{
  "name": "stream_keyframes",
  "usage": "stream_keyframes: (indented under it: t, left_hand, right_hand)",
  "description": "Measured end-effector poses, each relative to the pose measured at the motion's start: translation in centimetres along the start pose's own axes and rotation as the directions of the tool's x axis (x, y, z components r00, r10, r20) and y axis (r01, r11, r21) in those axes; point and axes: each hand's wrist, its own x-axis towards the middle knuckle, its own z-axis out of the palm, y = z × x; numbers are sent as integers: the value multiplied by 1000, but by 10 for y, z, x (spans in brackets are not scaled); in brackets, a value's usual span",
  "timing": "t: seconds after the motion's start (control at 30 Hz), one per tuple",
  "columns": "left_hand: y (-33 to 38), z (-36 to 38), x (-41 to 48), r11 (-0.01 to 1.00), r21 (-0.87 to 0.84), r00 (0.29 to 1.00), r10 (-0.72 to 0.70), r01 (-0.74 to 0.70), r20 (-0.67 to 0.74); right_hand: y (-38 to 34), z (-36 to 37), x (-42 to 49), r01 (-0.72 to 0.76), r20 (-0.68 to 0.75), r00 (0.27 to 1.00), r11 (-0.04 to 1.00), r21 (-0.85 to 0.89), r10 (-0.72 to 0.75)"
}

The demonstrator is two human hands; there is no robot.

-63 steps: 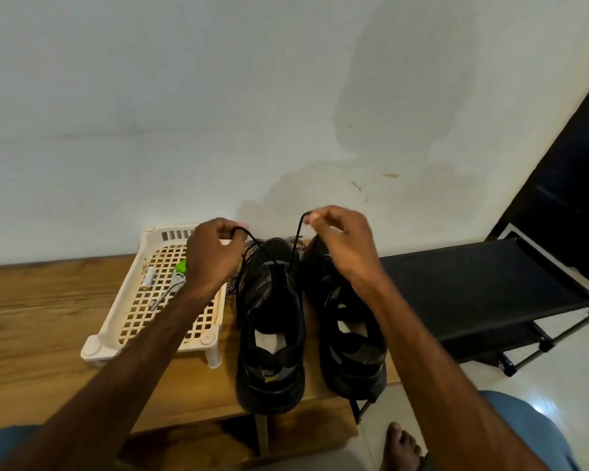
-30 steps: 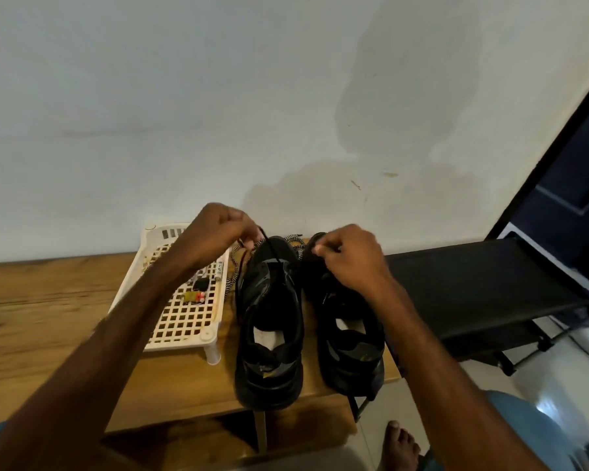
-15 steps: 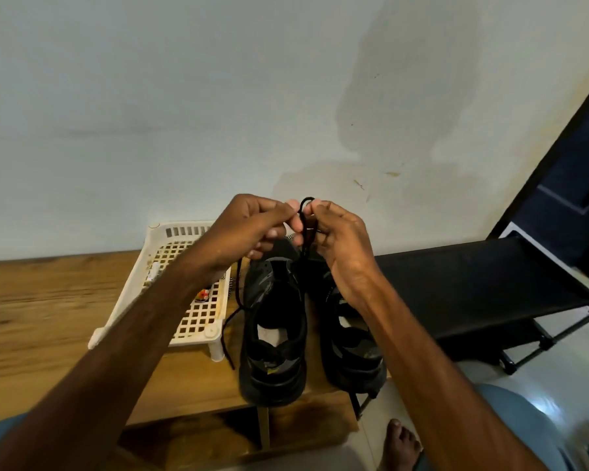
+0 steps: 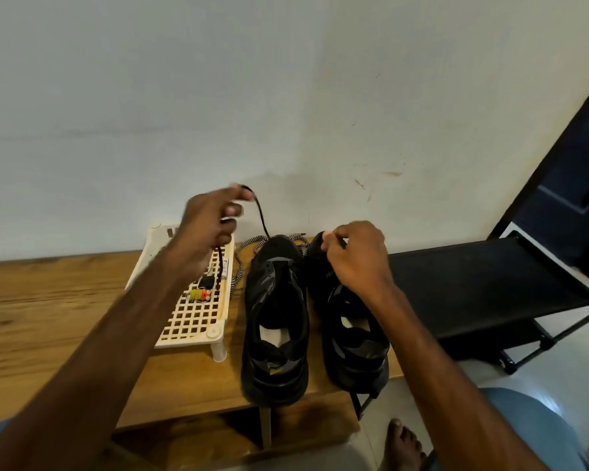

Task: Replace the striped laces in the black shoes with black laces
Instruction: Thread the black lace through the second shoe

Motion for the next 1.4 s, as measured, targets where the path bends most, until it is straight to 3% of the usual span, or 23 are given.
stream_keyframes:
  t: [0.07,0.17,0.23,0.3,0.47,0.6,0.67,0.77,0.87,0.93,1.03,1.13,1.2,1.3,1.4]
  left_hand:
    - [-3,14,-5,963,266,997,29,-46,68]
    - [-9,34,-15,857,493,983,78,-150,164]
    - [-12,43,-18,789,584,974,77,-192,215]
    - [-15,47,-20,761,612,960,49,-214,275]
    - [-16,43,-18,757,602,928,14,-254,373]
    - [-13,34,-13,811,540,920,-9,-222,392]
    - [-11,29,-10,844,503,934,-8,-185,357]
    - [-7,14,-3,862,481,958,17,-159,286]
    - [-2,-5,2,850,501,976,66,-165,210]
    - [-1,-14,3,836,518,980,106,-178,165]
    - [-1,-19,4,848,507,985,97,-158,144]
    - [-2,-16,4,773,609,982,105,-179,156]
    - [-4,-9,4,730,650,977,134,-210,165]
    - [-9,5,-1,721,643,965,157,-258,210]
    - [-17,20,-6,680,656,942,189,-328,276]
  right_hand:
    - [-2,-1,-1,70,-42,996,989,-127,-76]
    - [-3,-3,-3,3,21,1000,992,126,-5]
    - [-3,-3,-6,-31,96,995,999,45,26]
    - [-1,-2,-7,37,158,987,999,-20,-33]
    - [-12,-4,-8,227,355,852,882,413,-386]
    - [-7,-9,-7,132,413,836,862,489,-362]
    - [-4,-12,-5,93,336,898,868,487,-285]
    - [1,-16,4,12,7,1000,827,563,-19]
    - [11,-24,12,-57,-203,952,787,615,228]
    - [15,-26,13,-63,-242,937,805,590,251]
    - [18,-24,10,-13,-264,951,874,486,161]
    - [21,-21,7,-54,-158,984,987,154,78]
    - [22,-19,2,-83,-130,989,995,-55,75]
    - [10,-17,-5,41,-169,984,994,-105,-59]
    - [-1,-11,-6,183,-90,978,981,-68,-188]
